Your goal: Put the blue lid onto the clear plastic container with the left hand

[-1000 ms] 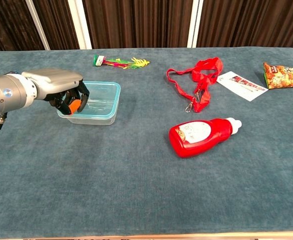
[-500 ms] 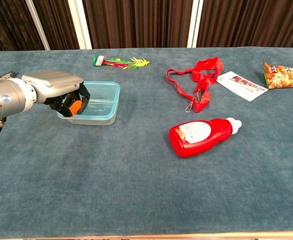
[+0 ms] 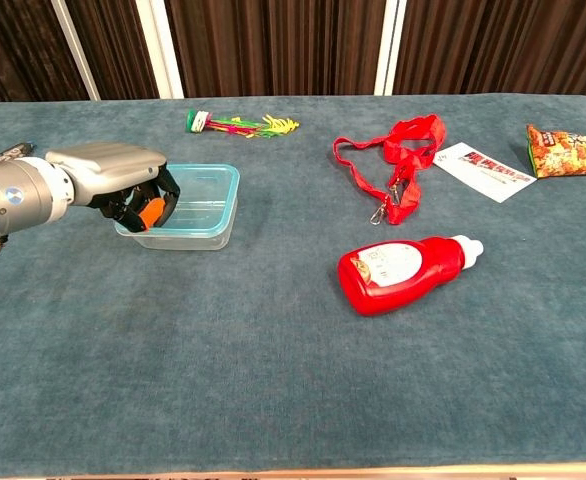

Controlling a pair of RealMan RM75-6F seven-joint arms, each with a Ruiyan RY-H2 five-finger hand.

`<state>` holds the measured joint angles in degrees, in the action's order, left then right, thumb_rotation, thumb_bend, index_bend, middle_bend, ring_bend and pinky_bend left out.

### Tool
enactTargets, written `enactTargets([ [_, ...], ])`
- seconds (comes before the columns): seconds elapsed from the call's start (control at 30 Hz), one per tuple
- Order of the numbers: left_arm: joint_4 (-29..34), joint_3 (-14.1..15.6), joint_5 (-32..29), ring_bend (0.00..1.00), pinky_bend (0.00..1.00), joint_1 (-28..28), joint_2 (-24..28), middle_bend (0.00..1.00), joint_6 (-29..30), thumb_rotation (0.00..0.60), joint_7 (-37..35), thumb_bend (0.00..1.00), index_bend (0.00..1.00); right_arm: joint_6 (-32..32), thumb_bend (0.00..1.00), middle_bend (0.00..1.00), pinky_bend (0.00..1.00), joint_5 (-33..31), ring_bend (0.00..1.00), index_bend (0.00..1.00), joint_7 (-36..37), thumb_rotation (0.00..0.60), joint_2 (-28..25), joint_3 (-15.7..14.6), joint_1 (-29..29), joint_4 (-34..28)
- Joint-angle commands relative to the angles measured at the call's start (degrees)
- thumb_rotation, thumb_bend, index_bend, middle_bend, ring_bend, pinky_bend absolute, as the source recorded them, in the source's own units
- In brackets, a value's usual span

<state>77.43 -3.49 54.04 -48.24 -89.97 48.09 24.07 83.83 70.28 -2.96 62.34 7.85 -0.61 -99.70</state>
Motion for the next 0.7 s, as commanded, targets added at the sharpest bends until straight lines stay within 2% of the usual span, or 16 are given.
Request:
enactTargets([
  [0.03,-0.7,0.0,0.4,0.51,0.54,0.2,-0.3,0.71,-0.4,0.600,-0.6,0.57,0.73,0.0,0.39,0.04,0.00,0.0,0.03,0.06,0.0,0.600,0.0,0.0,0.0,0.0],
  [0.7,-3.7,-0.3,4.7,0.51,0.54,1.5,-1.4,0.71,-1.0,0.600,-4.4,0.57,0.73,0.0,0.39,0.04,0.00,0.1,0.03,0.06,0.2,0.600,-0.1,0.0,-0.1,0.0],
])
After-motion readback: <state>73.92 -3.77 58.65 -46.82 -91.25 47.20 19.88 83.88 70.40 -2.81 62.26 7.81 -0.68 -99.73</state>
